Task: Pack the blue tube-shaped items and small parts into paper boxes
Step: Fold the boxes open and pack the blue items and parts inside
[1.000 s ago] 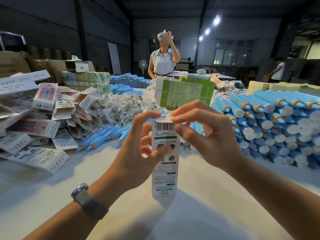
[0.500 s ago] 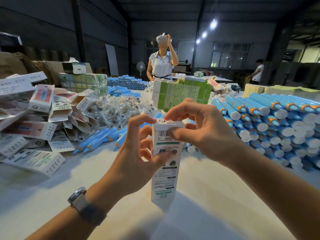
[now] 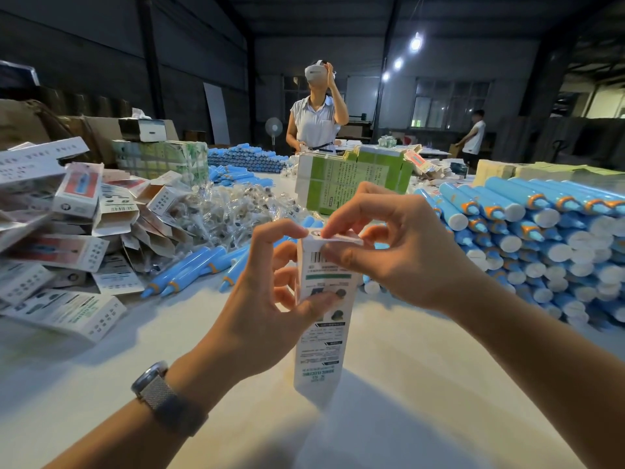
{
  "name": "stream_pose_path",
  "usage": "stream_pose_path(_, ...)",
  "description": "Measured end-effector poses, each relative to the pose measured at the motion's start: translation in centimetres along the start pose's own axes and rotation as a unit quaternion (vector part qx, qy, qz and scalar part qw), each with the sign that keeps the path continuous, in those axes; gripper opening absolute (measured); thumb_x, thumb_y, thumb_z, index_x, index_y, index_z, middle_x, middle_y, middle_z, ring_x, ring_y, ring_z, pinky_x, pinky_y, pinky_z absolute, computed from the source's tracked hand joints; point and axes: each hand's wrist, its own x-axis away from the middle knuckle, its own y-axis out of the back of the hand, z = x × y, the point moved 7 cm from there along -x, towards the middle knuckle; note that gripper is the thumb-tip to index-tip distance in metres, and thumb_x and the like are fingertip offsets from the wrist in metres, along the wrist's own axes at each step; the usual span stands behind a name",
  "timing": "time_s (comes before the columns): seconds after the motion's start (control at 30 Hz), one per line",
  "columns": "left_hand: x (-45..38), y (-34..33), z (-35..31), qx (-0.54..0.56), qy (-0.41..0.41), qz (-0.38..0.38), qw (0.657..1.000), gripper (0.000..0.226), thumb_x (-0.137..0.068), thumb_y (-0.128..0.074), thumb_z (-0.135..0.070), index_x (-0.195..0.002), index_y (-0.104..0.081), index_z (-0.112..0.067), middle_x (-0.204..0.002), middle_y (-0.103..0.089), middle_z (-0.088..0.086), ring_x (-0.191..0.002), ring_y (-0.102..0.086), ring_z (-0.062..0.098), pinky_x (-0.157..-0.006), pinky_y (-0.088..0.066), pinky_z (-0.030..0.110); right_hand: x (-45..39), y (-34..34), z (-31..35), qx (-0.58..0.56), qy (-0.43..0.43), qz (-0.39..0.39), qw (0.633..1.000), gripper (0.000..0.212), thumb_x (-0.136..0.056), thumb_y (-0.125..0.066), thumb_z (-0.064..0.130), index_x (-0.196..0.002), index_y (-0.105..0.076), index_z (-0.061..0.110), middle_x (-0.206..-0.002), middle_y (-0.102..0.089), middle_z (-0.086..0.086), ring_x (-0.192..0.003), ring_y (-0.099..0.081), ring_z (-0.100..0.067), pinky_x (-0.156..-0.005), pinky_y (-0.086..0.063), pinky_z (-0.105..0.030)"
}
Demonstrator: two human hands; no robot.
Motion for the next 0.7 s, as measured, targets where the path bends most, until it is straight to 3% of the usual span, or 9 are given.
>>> stream_pose_path(0.1, 0.0, -0.1, 0.0, -0.002, -0.003, 0.003, 1.0, 0.061, -0.078, -0.077, -0.028, -0.117, -0.036, -0.051, -0.108, -0.067, -0.005, -0.082, -0.068, 0.037, -0.064, -0.052, 0.066, 0.1, 0.0, 0.3, 0.027, 0.022, -0.004, 0.999, 0.017, -0.08, -0.079, 0.013, -0.092, -0.074, 0.025, -0.081, -0.051, 0.006, -0.078, -0.053, -0.015, -0.062, -0.048, -0.037)
stream_pose_path(0.3, 0.0, -0.2, 0.0, 0.007, 0.001, 0.018, 1.0, 0.066, -0.077, -0.078, -0.028, -0.121, -0.036, -0.053, -0.11, -0.068, -0.002, -0.081, -0.068, 0.038, -0.071, -0.053, 0.067, 0.1, 0.3, 1.0, 0.072, 0.062, -0.03, 0.995, 0.009, -0.078, -0.074, 0.02, -0.086, -0.075, 0.016, -0.076, -0.053, 0.01, -0.071, -0.053, -0.008, -0.06, -0.04, -0.016)
stream_pose_path(0.4, 0.0, -0.2, -0.1, 0.007, 0.001, 0.024, 1.0, 0.07, -0.076, -0.078, -0.028, -0.124, -0.036, -0.056, -0.111, -0.068, -0.001, -0.082, -0.069, 0.038, -0.073, -0.052, 0.067, 0.0, 0.4, 1.3, 0.068, 0.072, -0.026, 0.995, 0.006, -0.078, -0.074, 0.019, -0.085, -0.073, 0.02, -0.074, -0.053, 0.014, -0.069, -0.053, -0.006, -0.062, -0.037, -0.01)
stream_pose_path(0.53, 0.0, -0.3, -0.3, 0.007, -0.007, 0.035, 0.999, 0.071, -0.077, -0.078, -0.028, -0.126, -0.035, -0.058, -0.112, -0.068, -0.002, -0.084, -0.07, 0.035, -0.073, -0.055, 0.062, -0.1, 0.7, 1.3, 0.041, 0.061, -0.013, 0.997, 0.008, -0.077, -0.074, 0.018, -0.081, -0.071, 0.025, -0.074, -0.056, 0.012, -0.07, -0.054, -0.006, -0.061, -0.038, -0.013)
stream_pose_path(0.7, 0.0, -0.4, -0.5, -0.007, -0.026, 0.052, 0.998, 0.074, -0.081, -0.076, -0.026, -0.132, -0.031, -0.055, -0.112, -0.068, -0.004, -0.087, -0.07, 0.035, -0.071, -0.058, 0.055, -0.4, 1.0, 1.3, 0.011, 0.033, 0.012, 0.999, 0.008, -0.077, -0.073, 0.018, -0.077, -0.071, 0.026, -0.073, -0.057, 0.016, -0.071, -0.055, -0.008, -0.056, -0.046, -0.032)
